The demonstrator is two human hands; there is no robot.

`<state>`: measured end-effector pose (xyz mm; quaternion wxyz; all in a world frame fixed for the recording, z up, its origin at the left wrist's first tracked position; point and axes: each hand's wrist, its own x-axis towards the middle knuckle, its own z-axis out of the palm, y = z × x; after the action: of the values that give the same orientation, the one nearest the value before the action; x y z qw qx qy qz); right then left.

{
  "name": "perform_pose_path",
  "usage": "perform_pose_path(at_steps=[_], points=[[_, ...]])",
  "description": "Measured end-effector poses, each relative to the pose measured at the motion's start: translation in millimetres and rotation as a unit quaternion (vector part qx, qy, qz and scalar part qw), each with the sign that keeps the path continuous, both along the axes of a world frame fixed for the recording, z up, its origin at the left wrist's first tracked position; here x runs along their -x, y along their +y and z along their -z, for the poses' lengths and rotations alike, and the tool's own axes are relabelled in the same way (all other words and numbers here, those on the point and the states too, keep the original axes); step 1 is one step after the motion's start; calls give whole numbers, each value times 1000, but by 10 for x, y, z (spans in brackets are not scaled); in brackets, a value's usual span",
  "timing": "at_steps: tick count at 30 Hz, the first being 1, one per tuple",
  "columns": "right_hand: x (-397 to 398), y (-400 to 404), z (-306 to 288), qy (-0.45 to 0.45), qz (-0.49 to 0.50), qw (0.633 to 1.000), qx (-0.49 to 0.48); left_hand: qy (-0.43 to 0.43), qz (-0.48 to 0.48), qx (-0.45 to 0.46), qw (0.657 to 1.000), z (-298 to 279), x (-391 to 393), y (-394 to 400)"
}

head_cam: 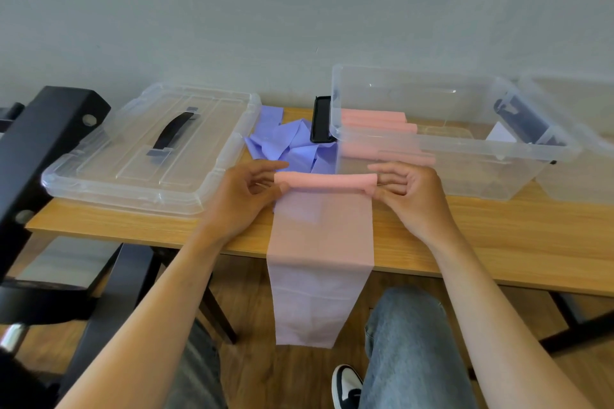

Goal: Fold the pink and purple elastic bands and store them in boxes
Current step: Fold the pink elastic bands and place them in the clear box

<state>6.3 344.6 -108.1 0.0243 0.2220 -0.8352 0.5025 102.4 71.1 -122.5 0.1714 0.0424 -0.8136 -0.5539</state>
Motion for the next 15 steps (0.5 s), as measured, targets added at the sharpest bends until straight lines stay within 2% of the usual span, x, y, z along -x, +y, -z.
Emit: perform_pose_path(at_steps=[7, 9, 15], points=[[-47, -57, 33, 76, 21, 996, -28, -20, -5, 96, 995, 8, 22, 43], [-70, -69, 30, 52, 4, 998, -18, -16, 9, 63, 998, -10, 9, 44], [-148, -64, -65, -87, -22, 986, 143, -5, 16, -42, 999, -45, -8, 29]])
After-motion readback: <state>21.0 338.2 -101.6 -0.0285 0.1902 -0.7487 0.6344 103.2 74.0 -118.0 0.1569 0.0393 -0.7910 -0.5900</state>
